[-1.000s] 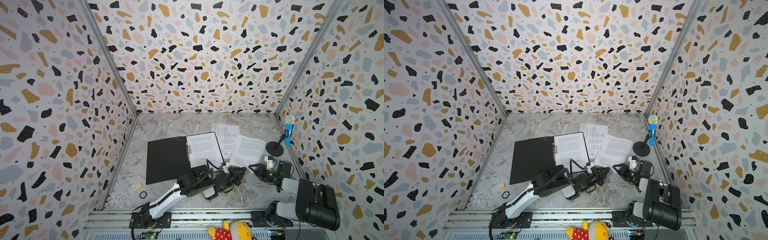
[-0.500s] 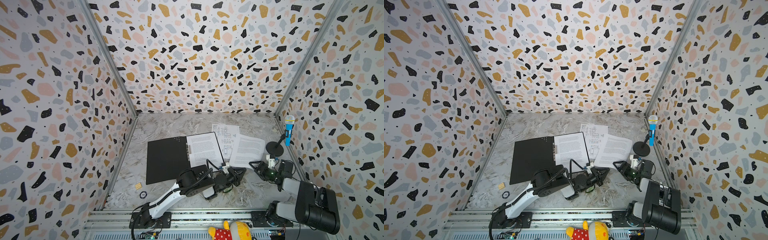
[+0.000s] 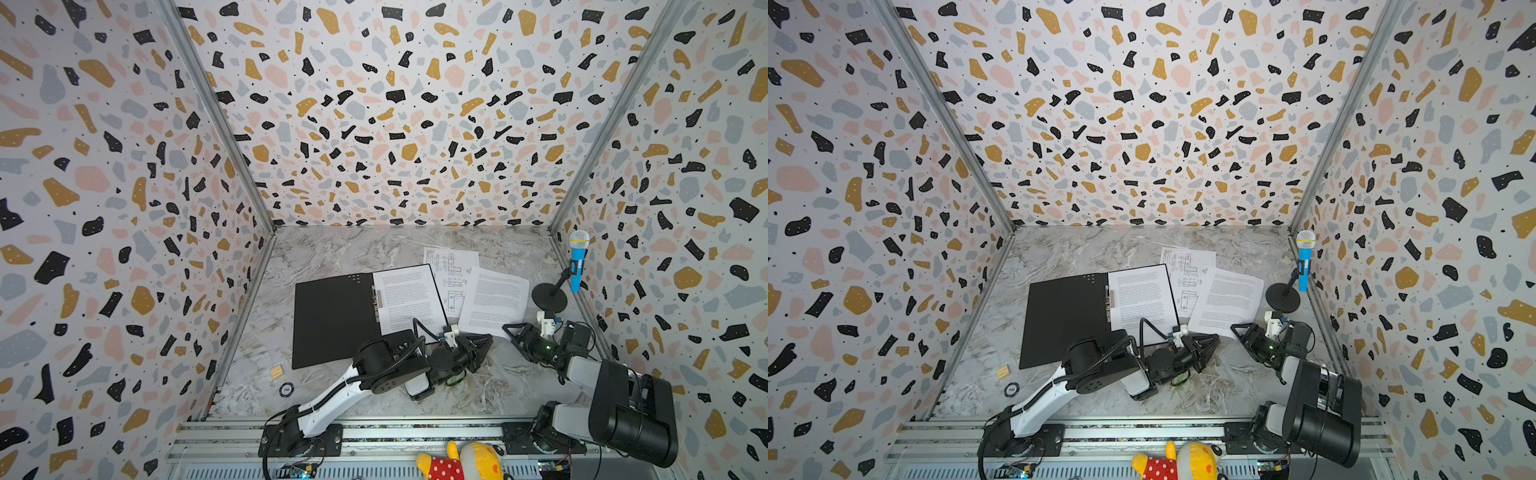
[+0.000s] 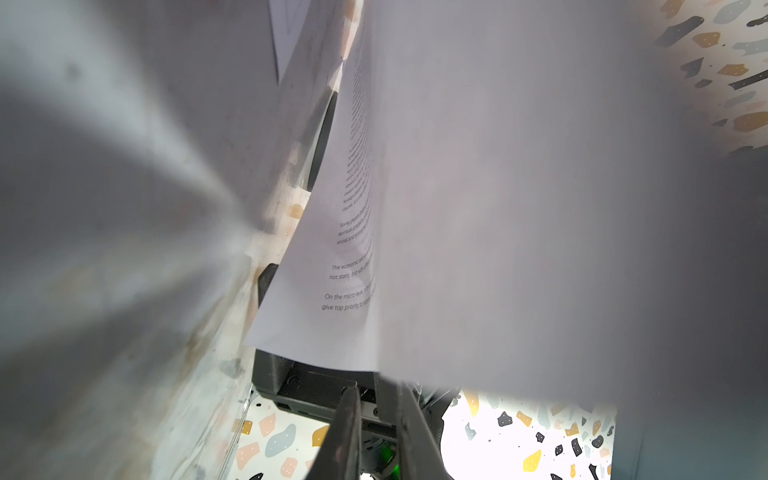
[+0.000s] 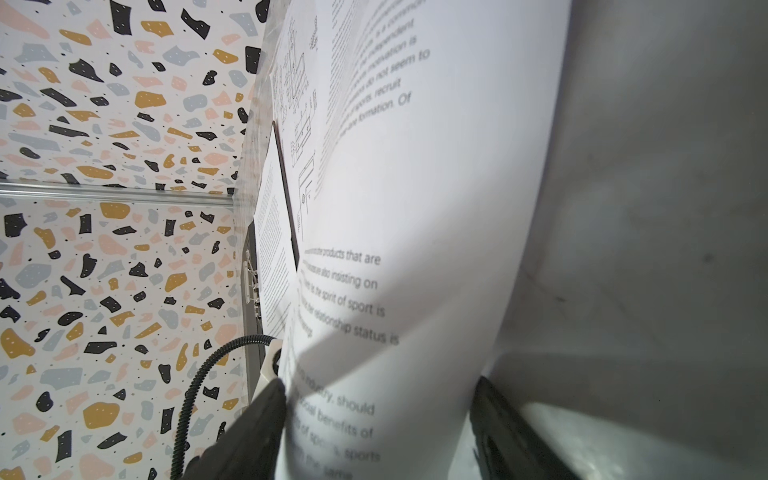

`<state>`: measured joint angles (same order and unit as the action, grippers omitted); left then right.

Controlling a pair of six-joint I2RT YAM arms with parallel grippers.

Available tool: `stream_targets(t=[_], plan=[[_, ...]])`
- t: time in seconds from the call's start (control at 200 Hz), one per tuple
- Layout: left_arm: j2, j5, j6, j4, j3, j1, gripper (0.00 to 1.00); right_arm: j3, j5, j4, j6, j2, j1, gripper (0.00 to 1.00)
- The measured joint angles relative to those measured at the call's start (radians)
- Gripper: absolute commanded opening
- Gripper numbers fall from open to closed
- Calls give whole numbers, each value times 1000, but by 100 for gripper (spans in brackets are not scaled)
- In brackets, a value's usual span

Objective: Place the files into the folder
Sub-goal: 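Hold the sheet with the left gripper while the right gripper shifts back slightly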

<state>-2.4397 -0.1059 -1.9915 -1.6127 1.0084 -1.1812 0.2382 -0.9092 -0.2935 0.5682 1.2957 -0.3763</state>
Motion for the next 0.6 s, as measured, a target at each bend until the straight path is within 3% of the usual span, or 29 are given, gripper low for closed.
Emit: stream_targets(t=[0.06,0.175,0.456,0.601], plan=[[0,1,1,0,0,0,44,0,0,3,-2,7,-1,66],[0,1,1,1,0,0,48,0,0,3,-5,12,-2,66],[-23,-1,2,3,43,6,50,0,-8,3,-5,12,-2,64],[-37,3,3,13,77,14,46,0,-9,2,-4,12,-3,64]])
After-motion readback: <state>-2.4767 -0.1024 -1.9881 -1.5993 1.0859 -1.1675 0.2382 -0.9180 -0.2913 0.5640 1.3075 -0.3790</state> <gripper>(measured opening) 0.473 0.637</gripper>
